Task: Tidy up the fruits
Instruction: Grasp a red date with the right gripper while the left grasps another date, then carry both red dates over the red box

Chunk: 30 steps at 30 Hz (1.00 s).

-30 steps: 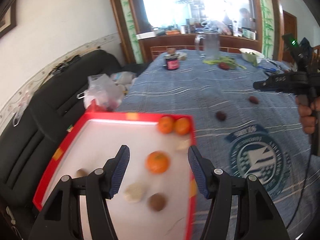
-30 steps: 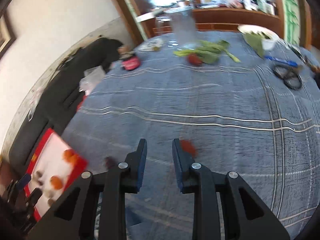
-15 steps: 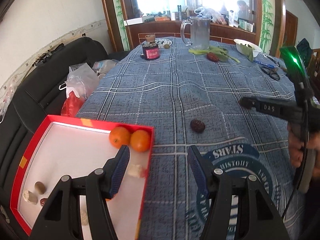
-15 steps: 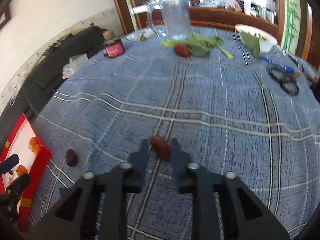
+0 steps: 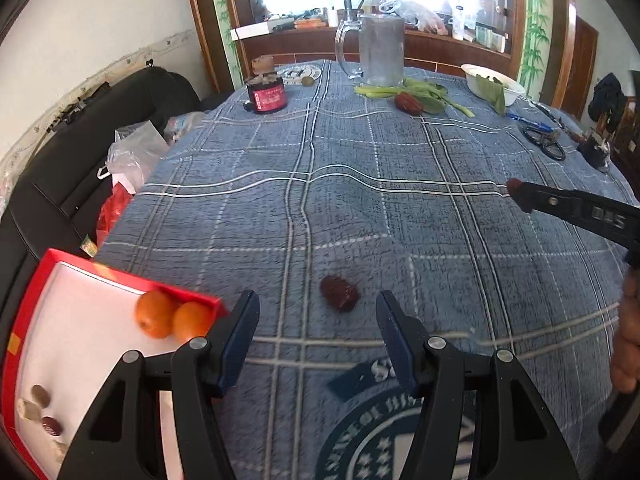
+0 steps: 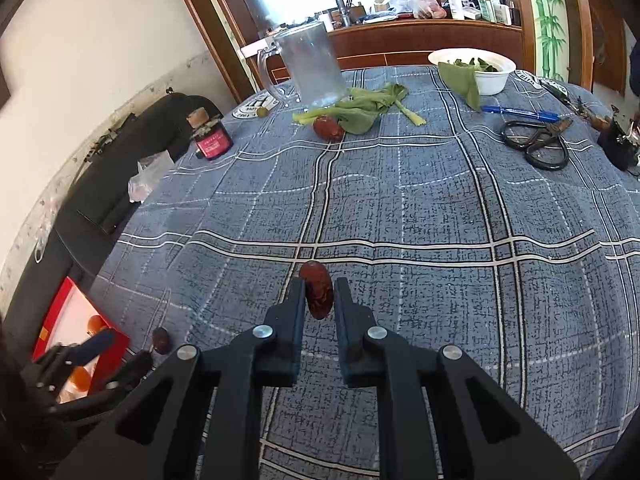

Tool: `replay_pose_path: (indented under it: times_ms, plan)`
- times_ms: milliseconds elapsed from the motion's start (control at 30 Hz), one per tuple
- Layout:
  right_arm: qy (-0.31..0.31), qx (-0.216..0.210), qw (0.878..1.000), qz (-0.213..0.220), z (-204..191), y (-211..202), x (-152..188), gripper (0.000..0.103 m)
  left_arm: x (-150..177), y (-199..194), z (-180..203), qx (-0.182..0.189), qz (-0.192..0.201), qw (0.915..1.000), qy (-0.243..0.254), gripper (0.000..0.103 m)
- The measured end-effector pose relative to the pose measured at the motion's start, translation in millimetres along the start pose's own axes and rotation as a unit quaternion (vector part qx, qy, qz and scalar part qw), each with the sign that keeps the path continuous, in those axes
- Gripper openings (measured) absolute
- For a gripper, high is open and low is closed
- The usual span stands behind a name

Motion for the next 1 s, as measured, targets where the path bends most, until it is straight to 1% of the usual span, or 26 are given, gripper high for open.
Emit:
replay_pose_path:
  times_ms: [33, 100, 133, 167, 200, 233, 267, 333, 400, 533, 633, 767, 867, 933, 967, 1000]
  plan:
    - [0.0, 0.0, 1.0, 0.0, 0, 0, 0, 0.016, 0, 4, 1, 0.002, -0.003, 1.0, -0.002, 0.058]
    - [0.002, -0.003, 1.0, -0.001, -1, 1, 0, 0.016, 0, 13, 3, 0.008, -0.011, 0.9999, -0.009, 0.046]
    - [0.002, -0.003, 1.0, -0.001, -1, 1, 0, 0.016, 0, 17, 4, 0.012, -0.014, 0.9998, -0.011, 0.043]
    - [0.003, -0.002, 1.0, -0.001, 0, 1, 0, 0.016, 1, 21, 6, 0.016, -0.018, 0.9996, -0.012, 0.035]
    - [0.003, -0.002, 1.0, 0.0, 0, 1, 0, 0.016, 2, 25, 8, 0.026, -0.023, 0.9993, -0.014, 0.029]
    - [0.005, -0.003, 1.0, 0.0, 1, 0, -1, 0.016, 2, 25, 9, 0.03, -0.017, 0.9993, -0.017, 0.026]
    - [0.008, -0.003, 1.0, 0.002, 2, -1, -2, 0.016, 1, 25, 10, 0.036, -0.017, 0.9991, -0.015, 0.019]
    - [0.014, -0.005, 1.0, 0.006, 6, -3, -3, 0.016, 0, 24, 12, 0.045, -0.016, 0.9988, -0.013, 0.018]
    - [0.018, -0.009, 1.0, 0.011, 7, -5, -5, 0.016, 0, 19, 12, 0.048, -0.008, 0.9987, -0.014, 0.018]
    - [0.018, -0.036, 0.999, 0.02, 0, -11, -5, 0.016, 0, -8, 7, 0.037, 0.027, 0.9989, -0.009, 0.018]
    - [0.006, -0.053, 0.998, 0.034, -10, -19, -6, 0.016, -1, -32, -4, 0.04, 0.052, 0.9977, -0.016, 0.018]
    - [-0.012, -0.087, 0.995, 0.043, -33, -29, -2, 0.016, 8, -64, -30, 0.025, 0.079, 0.9962, -0.026, 0.018]
    - [-0.041, -0.116, 0.991, 0.044, -64, -37, 7, 0.016, 21, -80, -56, 0.017, 0.087, 0.9951, -0.044, 0.018]
    - [-0.066, -0.133, 0.988, 0.041, -85, -41, 16, 0.016, 31, -88, -77, -0.004, 0.093, 0.9942, -0.055, 0.018]
    - [-0.084, -0.137, 0.986, 0.038, -98, -43, 23, 0.016, 39, -94, -94, -0.023, 0.096, 0.9931, -0.064, 0.018]
    - [-0.105, -0.139, 0.984, 0.036, -111, -44, 30, 0.017, 44, -96, -103, -0.033, 0.097, 0.9924, -0.069, 0.018]
Point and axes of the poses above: each gripper's, at about its wrist camera, not at the fingertips, and y roughly the way its jaws point, z to its right, x to its underside, the point moved 4 cm from there along y, roughly the way its jaws point, and after that the axes turned 1 degree about -z, right-handed, at the moved point
